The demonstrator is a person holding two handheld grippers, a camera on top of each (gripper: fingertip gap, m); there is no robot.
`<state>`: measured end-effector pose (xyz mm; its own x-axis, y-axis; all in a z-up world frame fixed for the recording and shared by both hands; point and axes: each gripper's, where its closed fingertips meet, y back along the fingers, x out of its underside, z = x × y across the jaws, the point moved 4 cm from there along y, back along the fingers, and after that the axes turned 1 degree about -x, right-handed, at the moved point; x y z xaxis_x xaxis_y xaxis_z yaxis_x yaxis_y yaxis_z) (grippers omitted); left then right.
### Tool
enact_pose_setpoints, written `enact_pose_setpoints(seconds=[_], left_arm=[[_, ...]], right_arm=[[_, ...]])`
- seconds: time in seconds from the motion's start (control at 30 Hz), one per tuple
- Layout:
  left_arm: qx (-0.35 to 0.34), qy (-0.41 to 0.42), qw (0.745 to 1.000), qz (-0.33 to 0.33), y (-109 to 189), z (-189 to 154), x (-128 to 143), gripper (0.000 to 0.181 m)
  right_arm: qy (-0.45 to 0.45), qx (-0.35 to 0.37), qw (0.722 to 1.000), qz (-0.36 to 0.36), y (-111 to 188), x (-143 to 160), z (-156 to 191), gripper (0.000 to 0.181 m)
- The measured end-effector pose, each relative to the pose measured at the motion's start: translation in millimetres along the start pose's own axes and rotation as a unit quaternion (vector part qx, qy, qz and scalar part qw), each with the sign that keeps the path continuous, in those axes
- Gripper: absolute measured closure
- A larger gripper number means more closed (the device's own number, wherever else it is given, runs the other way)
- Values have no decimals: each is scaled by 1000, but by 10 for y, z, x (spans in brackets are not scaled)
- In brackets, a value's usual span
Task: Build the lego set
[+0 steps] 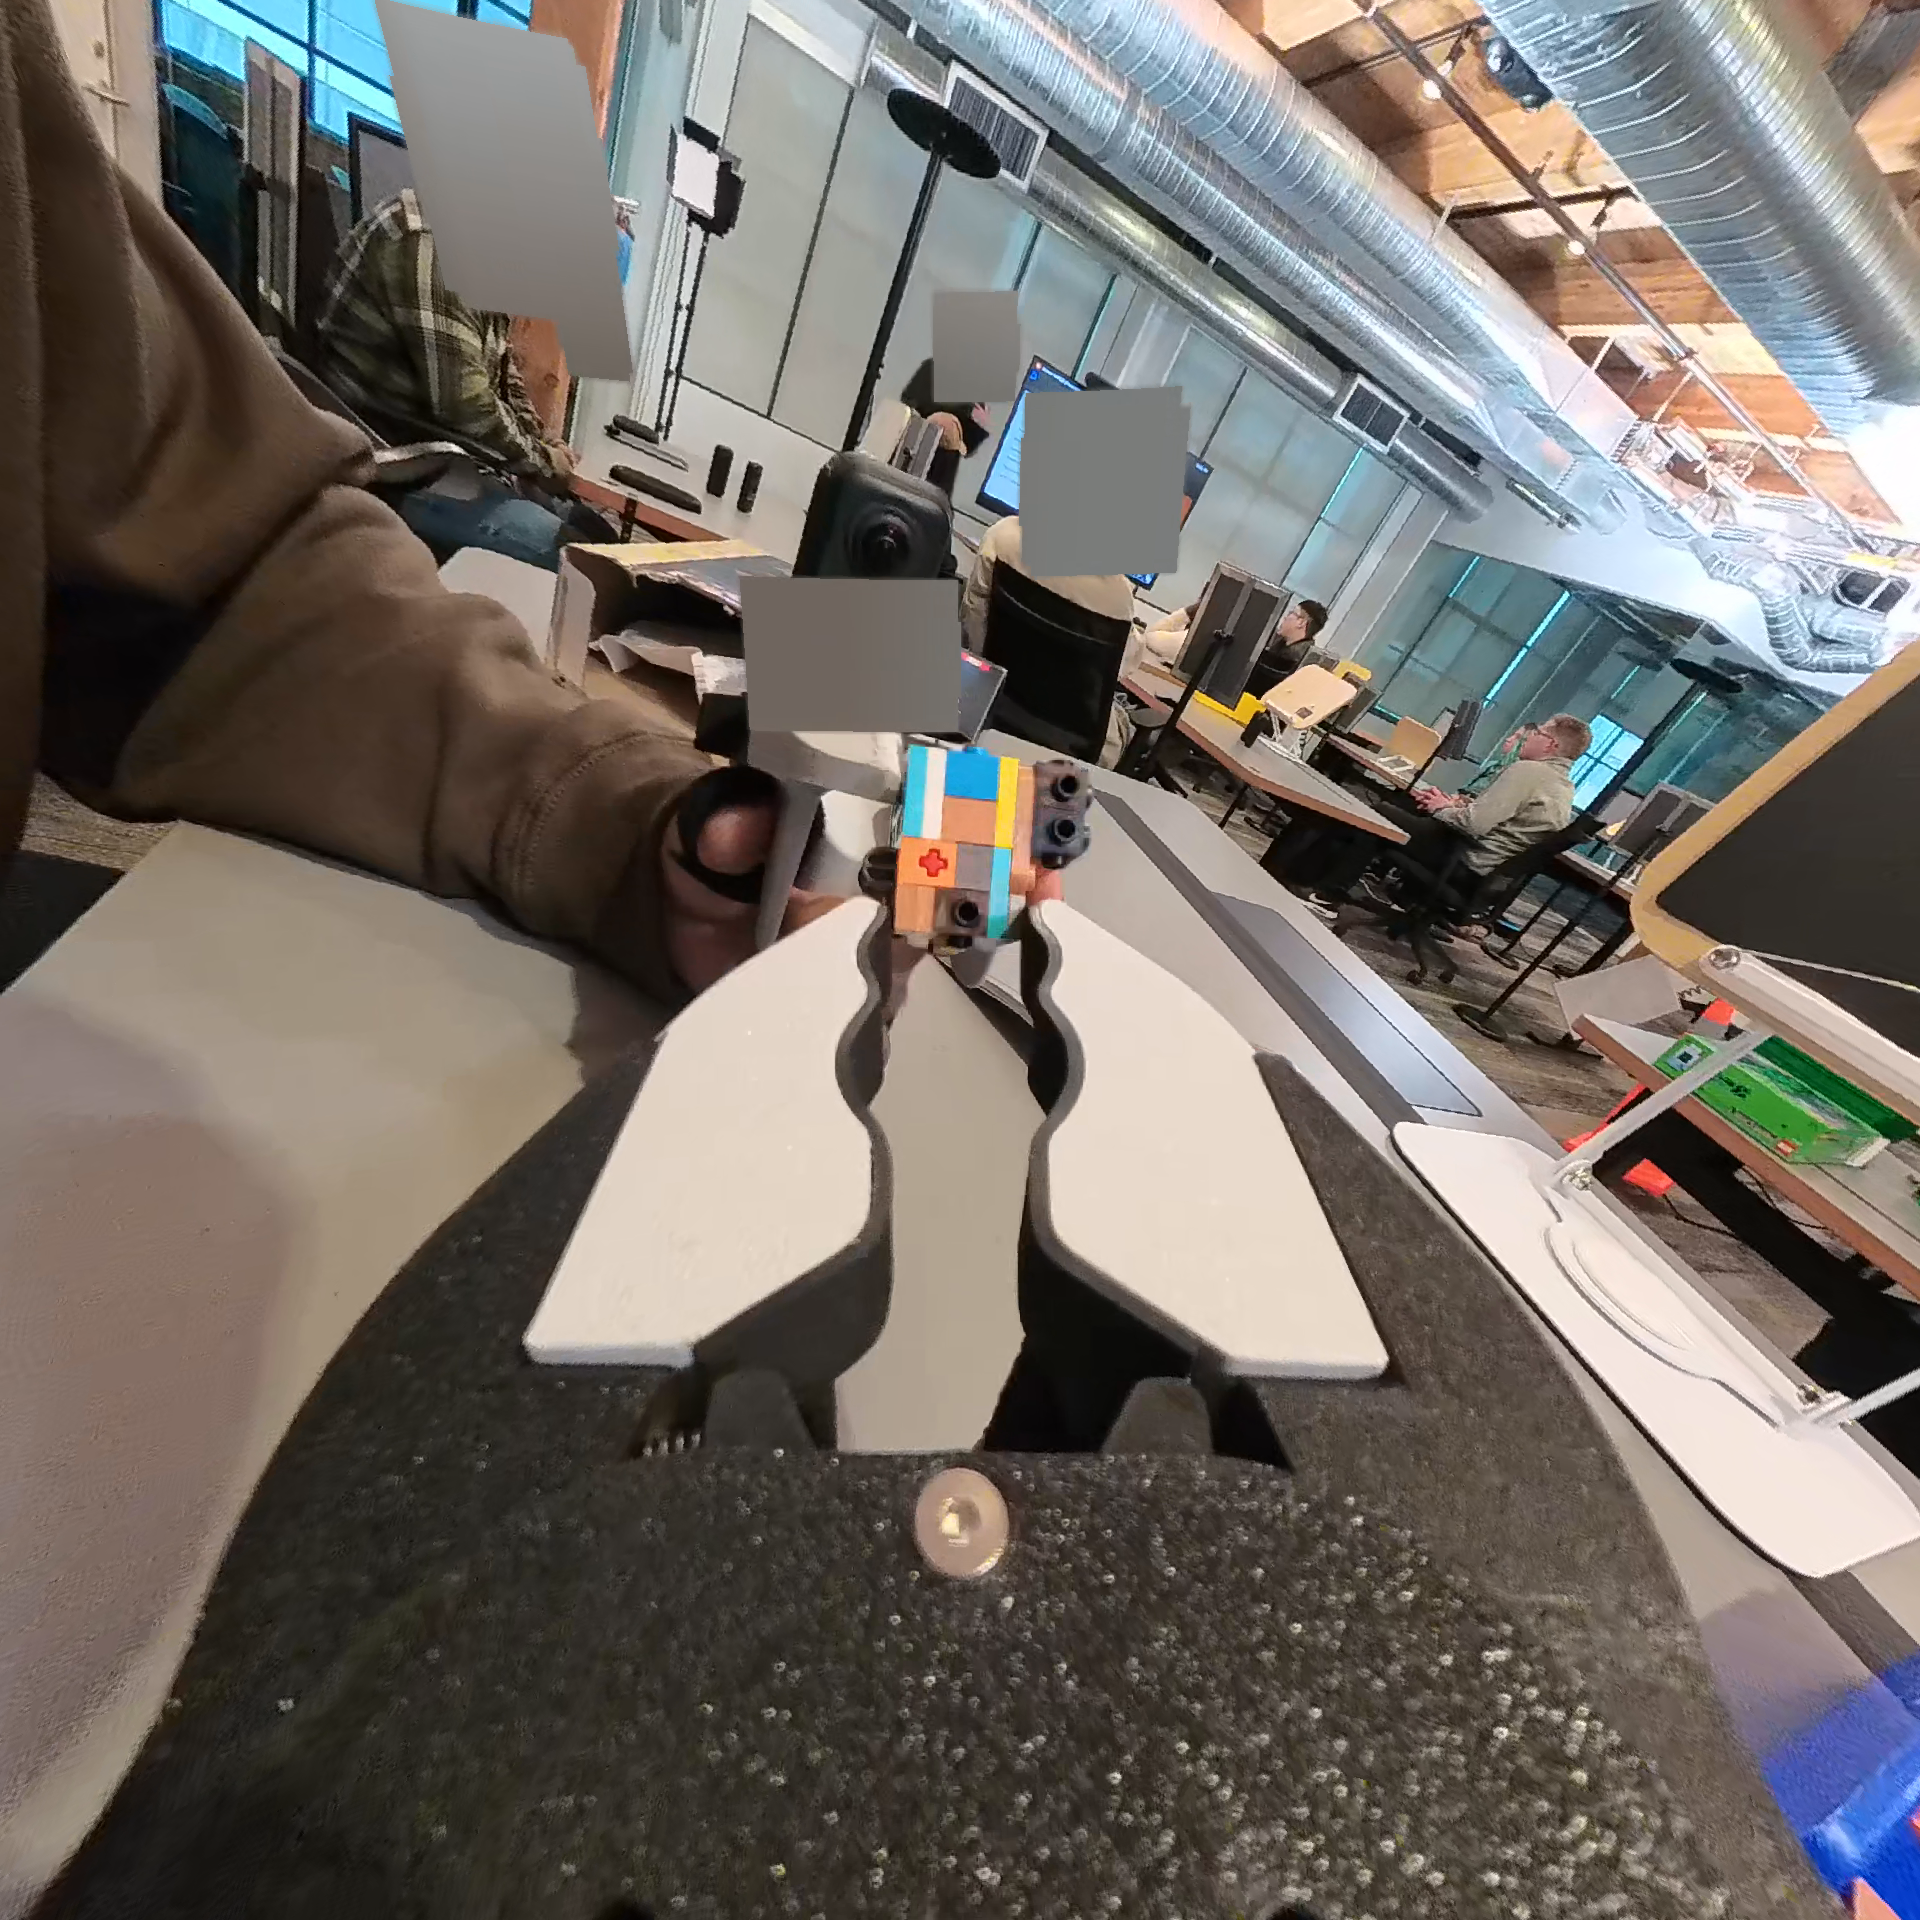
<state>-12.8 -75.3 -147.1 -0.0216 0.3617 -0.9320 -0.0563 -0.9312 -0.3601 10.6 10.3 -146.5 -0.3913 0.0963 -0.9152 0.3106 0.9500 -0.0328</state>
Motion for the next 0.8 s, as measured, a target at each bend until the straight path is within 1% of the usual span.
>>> enact_pose_setpoints(seconds=[0.3,0.4,0.5,0.57,0.63,0.7,0.8], left_arm=[[-3,-8,1000,4,0,-2,3,145],[-19,-36,999,32,0,24,32,145],[-46,-95,991,80,14,65,65,146],[-64,-151,979,124,38,101,104,145],[-82,-209,956,189,70,151,192,145],[-89,-265,925,257,103,186,320,145],[-77,-312,878,356,154,199,546,145]], right_arm=[[3,-4,1000,5,0,9,-10,158],[1,-7,1000,22,-3,96,-31,157],[-20,-38,998,39,13,201,-31,142],[-49,-53,996,52,23,270,-53,139],[-73,-58,994,64,32,331,-87,139],[-95,-65,990,79,28,389,-107,139],[-103,-57,988,101,25,471,-142,140]])
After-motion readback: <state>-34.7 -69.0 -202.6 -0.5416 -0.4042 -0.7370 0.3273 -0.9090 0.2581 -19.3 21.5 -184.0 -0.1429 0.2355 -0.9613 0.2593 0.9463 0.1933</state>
